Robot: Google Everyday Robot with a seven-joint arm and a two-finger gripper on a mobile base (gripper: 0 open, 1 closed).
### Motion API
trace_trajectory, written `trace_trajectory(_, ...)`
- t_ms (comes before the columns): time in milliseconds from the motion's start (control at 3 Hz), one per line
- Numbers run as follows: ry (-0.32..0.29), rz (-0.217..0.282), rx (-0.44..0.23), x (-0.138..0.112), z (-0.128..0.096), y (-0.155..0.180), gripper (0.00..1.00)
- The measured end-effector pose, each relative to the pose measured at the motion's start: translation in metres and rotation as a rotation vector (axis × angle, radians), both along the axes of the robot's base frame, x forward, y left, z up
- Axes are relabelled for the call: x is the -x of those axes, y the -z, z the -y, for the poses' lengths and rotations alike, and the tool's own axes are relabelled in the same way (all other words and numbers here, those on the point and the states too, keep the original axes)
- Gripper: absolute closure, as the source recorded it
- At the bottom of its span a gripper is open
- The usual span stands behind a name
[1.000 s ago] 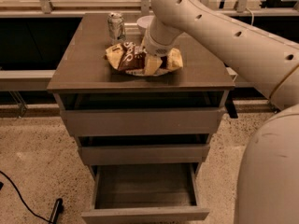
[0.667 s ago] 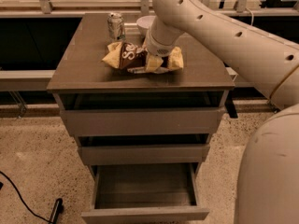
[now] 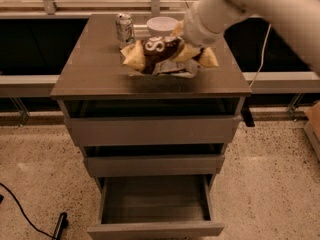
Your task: Place brown chip bag into bottom drawer
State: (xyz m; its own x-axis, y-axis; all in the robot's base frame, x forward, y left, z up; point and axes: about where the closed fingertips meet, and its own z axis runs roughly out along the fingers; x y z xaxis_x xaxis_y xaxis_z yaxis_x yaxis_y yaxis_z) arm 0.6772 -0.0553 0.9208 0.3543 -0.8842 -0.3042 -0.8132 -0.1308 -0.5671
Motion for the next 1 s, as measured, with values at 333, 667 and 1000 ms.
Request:
trace_trajectory(333, -0.082, 0.026, -0.053, 0.052, 0.049, -0.033, 1.0)
trace_trajectory(667, -0.115, -0.019, -0.161, 0.094, 0.073, -0.013, 1.0)
trace_trajectory(1000, -0.113, -0.148, -0.217, 0.121, 0.068, 0.063, 1.0)
